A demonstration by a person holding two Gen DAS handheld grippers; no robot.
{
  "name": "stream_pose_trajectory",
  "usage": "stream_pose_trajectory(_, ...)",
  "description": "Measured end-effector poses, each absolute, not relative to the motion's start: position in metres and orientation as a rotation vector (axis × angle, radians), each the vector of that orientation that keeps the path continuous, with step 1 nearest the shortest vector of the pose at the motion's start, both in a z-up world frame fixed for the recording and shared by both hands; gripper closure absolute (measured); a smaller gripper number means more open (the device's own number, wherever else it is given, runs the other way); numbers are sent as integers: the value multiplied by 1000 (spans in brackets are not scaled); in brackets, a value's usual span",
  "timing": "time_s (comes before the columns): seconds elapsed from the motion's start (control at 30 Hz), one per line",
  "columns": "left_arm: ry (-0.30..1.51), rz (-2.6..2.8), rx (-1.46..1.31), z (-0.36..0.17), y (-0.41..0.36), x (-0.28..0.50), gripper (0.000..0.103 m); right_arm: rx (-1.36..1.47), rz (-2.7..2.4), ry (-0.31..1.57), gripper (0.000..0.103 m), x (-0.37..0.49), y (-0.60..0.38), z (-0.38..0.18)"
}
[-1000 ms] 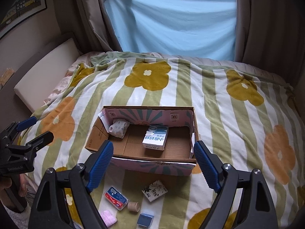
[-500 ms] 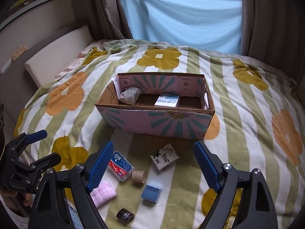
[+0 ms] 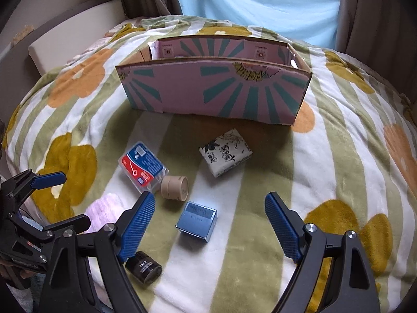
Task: Organize objects
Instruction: 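Withdraw both tools and reach toward the pink towel and blue cube box, then grasp the pink towel with the left tool while the right tool grasps the blue cube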
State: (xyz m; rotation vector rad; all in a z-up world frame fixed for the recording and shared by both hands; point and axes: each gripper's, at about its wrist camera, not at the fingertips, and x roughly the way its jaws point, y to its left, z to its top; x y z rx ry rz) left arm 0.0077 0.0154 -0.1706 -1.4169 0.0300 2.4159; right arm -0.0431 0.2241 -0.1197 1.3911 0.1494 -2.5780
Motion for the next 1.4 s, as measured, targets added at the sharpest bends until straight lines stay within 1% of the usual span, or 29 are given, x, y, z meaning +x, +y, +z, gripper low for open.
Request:
stream_pose_trajectory(0.13,48,2396,-1454,-185,18,10,7,1435,-2549,178,19,-41,220,-140)
stream_pose_trajectory(0.27,83,2378,-1488,-195,21,10,13,1470,-2528,198,19,-41,217,-157)
stream_pose_trajectory(0.47,113,2347,-1518,-207,29,9,16,1509,-2500,205,20,-49,213,-172)
stream_pose_trajectory(0.53,120,2337,-1531,-210,31,8,20,1506,-2497,212,20,-51,211,-174)
stream_pose_trajectory(0.6,120,2329,-1540,-213,32,7,25,1508,-2488,210,23,-53,210,-176)
stream_pose_trajectory(0.63,118,2325,-1544,-214,33,6,26,1513,-2484,210,26,-54,210,-177)
stream_pose_trajectory(0.73,110,2308,-1546,-216,35,5,34,1525,-2477,214,30,-55,208,-180)
stream_pose_trajectory(0.8,115,2303,-1540,-216,37,6,42,1528,-2474,218,33,-55,206,-182)
stream_pose_trajectory(0.83,118,2300,-1538,-215,37,7,44,1533,-2471,216,37,-55,205,-183)
stream_pose_trajectory(0.9,121,2298,-1540,-215,38,6,52,1543,-2463,205,42,-56,205,-184)
stream_pose_trajectory(0.97,123,2301,-1542,-215,37,6,55,1554,-2455,195,49,-57,205,-186)
stream_pose_trajectory(1.1,90,2299,-1537,-212,32,6,58,1556,-2464,205,59,-58,203,-186)
stream_pose_trajectory(1.4,44,2310,-1501,-198,29,6,59,1555,-2472,154,61,-58,207,-182)
